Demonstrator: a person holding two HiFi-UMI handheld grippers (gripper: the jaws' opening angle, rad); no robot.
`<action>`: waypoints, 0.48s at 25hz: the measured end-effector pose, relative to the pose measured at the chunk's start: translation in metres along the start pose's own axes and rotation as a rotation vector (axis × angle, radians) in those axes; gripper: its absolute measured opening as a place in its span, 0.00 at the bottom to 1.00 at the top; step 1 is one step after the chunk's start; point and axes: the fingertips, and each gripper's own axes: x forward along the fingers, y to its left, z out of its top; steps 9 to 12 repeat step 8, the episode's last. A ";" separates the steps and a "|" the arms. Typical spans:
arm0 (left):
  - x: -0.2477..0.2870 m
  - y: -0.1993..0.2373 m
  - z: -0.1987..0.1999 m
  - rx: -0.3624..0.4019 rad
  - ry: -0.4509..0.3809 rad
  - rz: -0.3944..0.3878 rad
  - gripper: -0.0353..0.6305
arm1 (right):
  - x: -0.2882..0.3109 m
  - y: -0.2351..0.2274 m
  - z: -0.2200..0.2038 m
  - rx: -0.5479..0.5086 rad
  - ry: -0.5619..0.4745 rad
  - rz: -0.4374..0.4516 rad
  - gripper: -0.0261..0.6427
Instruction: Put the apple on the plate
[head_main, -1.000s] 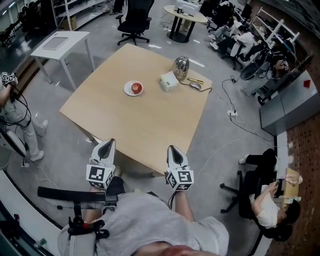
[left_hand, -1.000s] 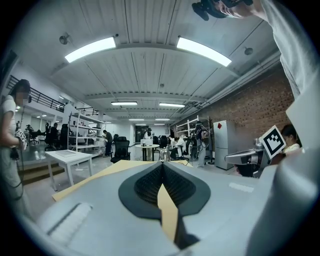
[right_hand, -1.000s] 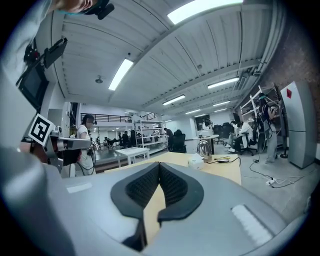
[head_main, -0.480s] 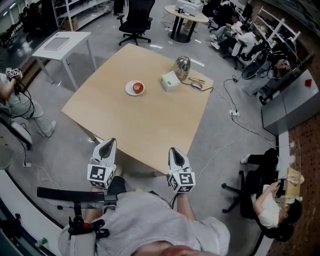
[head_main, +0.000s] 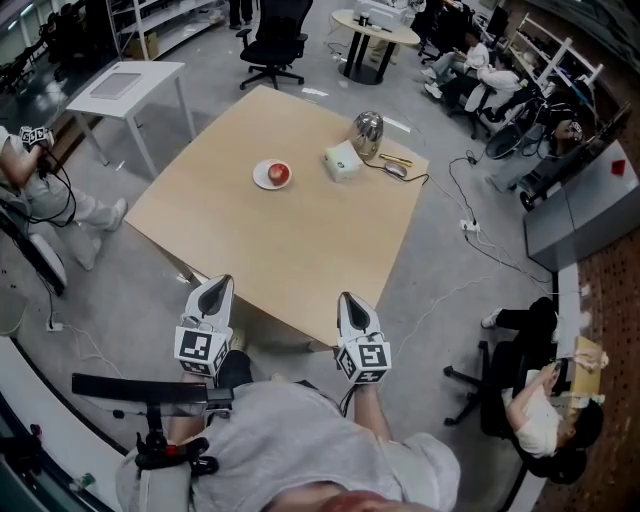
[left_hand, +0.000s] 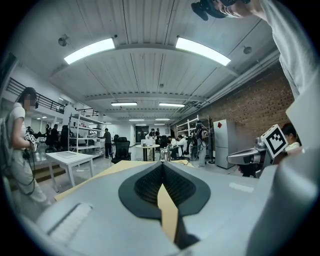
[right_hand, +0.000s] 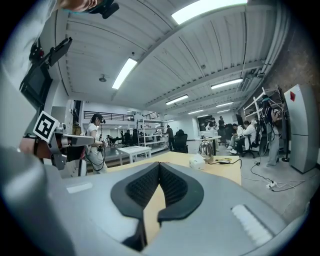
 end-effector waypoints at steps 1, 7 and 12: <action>0.000 0.000 0.000 0.000 0.001 0.001 0.08 | 0.000 0.000 0.000 0.000 0.001 0.001 0.05; -0.006 0.000 0.000 0.002 0.005 0.005 0.08 | -0.003 0.001 -0.001 0.016 0.003 0.003 0.05; -0.007 0.000 0.000 0.002 0.005 0.005 0.08 | -0.003 0.002 -0.002 0.020 0.004 0.003 0.05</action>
